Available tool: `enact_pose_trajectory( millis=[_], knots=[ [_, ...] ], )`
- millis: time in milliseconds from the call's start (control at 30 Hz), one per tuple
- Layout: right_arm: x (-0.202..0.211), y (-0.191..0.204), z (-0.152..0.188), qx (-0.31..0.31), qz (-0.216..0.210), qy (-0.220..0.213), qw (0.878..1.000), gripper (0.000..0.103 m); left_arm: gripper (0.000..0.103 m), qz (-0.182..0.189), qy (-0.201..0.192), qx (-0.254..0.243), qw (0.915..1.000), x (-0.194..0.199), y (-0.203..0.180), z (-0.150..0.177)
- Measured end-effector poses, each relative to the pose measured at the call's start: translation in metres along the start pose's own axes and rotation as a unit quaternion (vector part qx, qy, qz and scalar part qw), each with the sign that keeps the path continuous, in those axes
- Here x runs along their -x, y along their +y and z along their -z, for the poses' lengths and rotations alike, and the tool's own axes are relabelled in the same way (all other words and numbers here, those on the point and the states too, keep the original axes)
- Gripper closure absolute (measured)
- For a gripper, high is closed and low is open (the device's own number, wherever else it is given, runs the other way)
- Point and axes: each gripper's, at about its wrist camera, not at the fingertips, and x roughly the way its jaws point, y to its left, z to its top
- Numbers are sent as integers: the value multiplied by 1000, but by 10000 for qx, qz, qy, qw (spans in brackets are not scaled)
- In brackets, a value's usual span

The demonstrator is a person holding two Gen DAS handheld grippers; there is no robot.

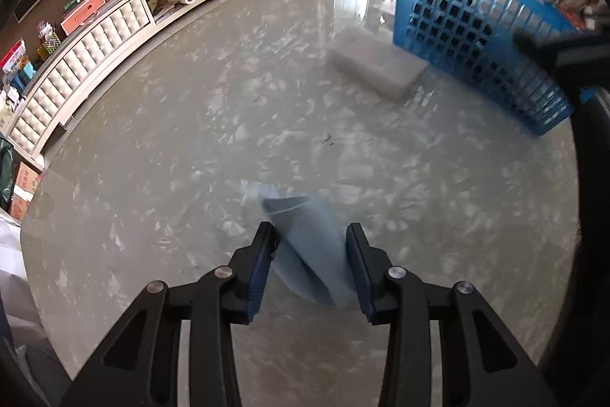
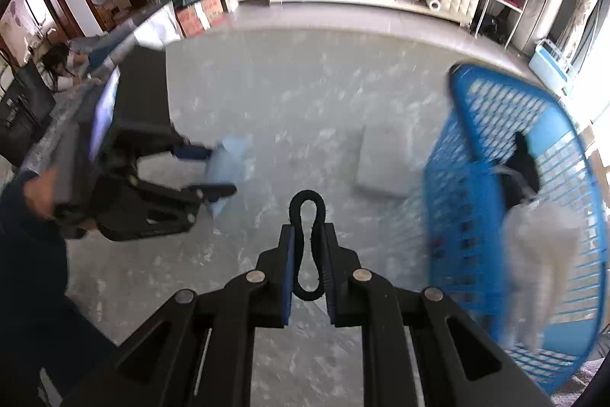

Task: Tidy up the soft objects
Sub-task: 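Carry the black ring over the basket with the right gripper and release it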

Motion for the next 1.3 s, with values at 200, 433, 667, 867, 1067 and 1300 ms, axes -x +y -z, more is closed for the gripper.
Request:
enact_pose_trajectory(
  millis=[200, 433, 667, 867, 1067, 1300],
  knots=[
    [63, -33, -6, -40, 214, -408, 9989, 90, 73, 33, -81, 122, 9999, 17, -13, -3],
    [86, -98, 1, -393, 633, -438, 9963, 90, 73, 76, -166, 249, 9995, 35, -22, -15],
    [57, -138, 0, -628, 770, -292, 9946, 90, 73, 7, -160, 310, 9994, 52, -35, -22],
    [33, -144, 1, -669, 617, -71, 9958, 90, 73, -11, -158, 348, 9993, 60, -43, -23],
    [24, -140, 8, -756, 229, 157, 9967, 90, 73, 25, -189, 374, 9991, 65, -49, -25],
    [4, -141, 15, -725, 162, 464, 9962, 91, 73, 95, -203, 469, 9986, 67, -49, -24]
  ],
)
